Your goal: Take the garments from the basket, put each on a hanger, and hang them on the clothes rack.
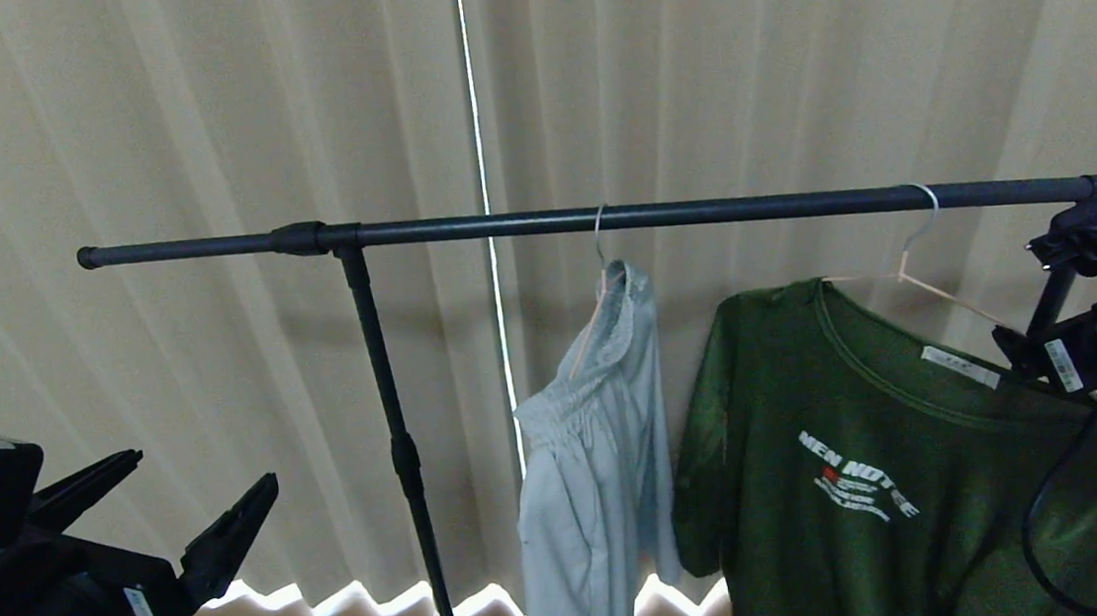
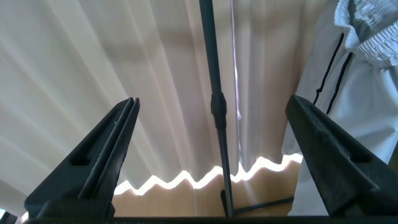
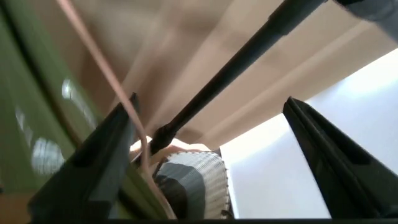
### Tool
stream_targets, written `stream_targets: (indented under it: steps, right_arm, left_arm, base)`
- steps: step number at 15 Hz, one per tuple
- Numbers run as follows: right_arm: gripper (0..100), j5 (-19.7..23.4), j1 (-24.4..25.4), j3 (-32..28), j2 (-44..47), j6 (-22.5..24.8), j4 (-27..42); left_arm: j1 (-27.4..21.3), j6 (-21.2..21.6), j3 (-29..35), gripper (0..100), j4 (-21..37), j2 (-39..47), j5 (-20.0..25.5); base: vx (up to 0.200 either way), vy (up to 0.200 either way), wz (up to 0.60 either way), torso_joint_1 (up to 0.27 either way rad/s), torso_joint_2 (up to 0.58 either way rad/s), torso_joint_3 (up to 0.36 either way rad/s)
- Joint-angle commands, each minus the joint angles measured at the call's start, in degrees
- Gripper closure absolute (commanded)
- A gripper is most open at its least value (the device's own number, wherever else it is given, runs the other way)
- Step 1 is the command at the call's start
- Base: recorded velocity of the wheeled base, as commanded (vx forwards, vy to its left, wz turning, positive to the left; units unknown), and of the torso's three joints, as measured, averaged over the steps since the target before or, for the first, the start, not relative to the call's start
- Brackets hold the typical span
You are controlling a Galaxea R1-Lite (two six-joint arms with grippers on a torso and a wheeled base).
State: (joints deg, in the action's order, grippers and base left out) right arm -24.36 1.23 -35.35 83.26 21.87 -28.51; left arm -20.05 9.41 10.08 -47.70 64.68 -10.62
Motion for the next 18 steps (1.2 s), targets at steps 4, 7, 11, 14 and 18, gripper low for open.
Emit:
stream_targets:
  steps: [4,7,11,14,18]
  right_arm:
    - [0,9.0,0.1,1.6,-3.0,-4.6,-0.1]
    - [0,16.0,0.1,4.8,-2.5,-7.2,-8.1]
    - [0,20.8,0.1,9.9,-2.0,-7.3,-19.0]
    - [0,25.5,0.1,14.6,-2.3,-11.6,-28.7]
    - [0,25.6,4.4,22.3,-7.3,-14.8,-37.2]
  left_arm:
    - [0.0,0.0,0.1,0,0.0,-0.2,0.0]
    - [0.0,-0.1,0.2,0,0.0,0.1,0.1]
    - [0.0,-0.3,0.1,0,0.0,0.2,0.1]
    - [0.3,-0.3,0.5,0,0.0,0.1,0.0]
    - [2.3,-1.9,0.7,0,-0.6,-3.1,0.1]
  base:
    - [0.0,0.0,0.0,0.0,0.0,0.0]
    - [0.0,0.0,0.0,0.0,0.0,0.0]
    - [0.0,0.0,0.0,0.0,0.0,0.0]
    - [0.0,0.0,0.0,0.0,0.0,0.0]
    - [0.0,0.0,0.0,0.0,0.0,0.0]
